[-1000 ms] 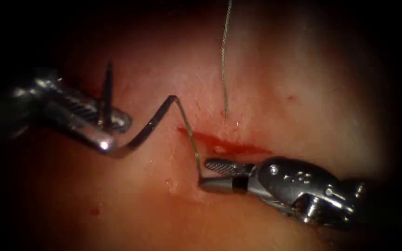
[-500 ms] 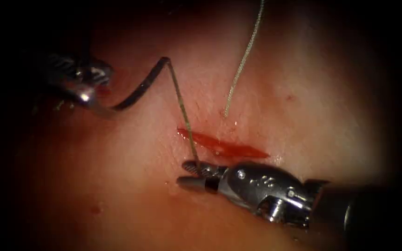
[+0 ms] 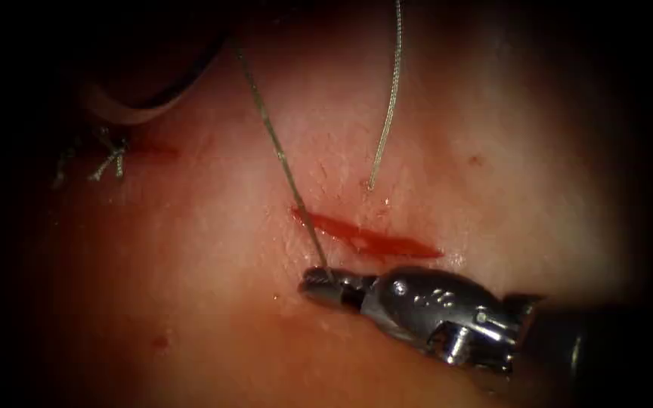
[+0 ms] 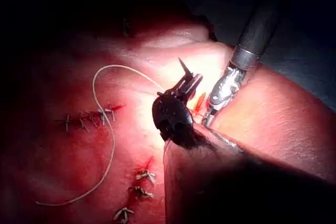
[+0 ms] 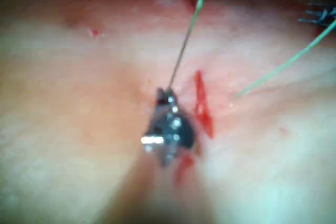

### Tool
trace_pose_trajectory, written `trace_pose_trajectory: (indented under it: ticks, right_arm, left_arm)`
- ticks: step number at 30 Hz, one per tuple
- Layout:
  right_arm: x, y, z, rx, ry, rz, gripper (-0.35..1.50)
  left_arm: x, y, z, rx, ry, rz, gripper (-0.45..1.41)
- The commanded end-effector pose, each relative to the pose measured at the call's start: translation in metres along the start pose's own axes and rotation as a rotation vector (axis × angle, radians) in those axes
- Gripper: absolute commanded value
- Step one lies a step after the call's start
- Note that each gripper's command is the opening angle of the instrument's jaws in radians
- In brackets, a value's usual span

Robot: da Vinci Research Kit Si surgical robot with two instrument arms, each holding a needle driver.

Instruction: Wound Closure

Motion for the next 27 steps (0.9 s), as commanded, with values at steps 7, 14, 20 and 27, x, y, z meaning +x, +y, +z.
trace_pose_trajectory:
  ticks: [7, 14, 20, 27]
  right_arm:
    - [0.001, -0.0062, -0.0033, 0.082, -0.022, 0.022, -0.35]
    - [0.003, -0.0144, -0.0067, 0.17, 0.003, -0.001, -0.35]
    - [0.0064, -0.0176, -0.0074, 0.132, 0.076, -0.124, -0.1]
    - [0.0068, -0.013, -0.0091, 0.055, 0.1, -0.161, 1.3]
  left_arm:
    - [-0.0039, 0.0001, 0.0001, 0.042, -0.019, 0.037, -0.45]
    - [-0.0087, -0.0001, 0.0, 0.099, -0.062, 0.082, -0.45]
    - [-0.0097, -0.0008, -0.0009, 0.14, -0.097, 0.111, -0.45]
    - [-0.008, -0.0016, -0.0056, 0.218, -0.119, 0.125, -0.45]
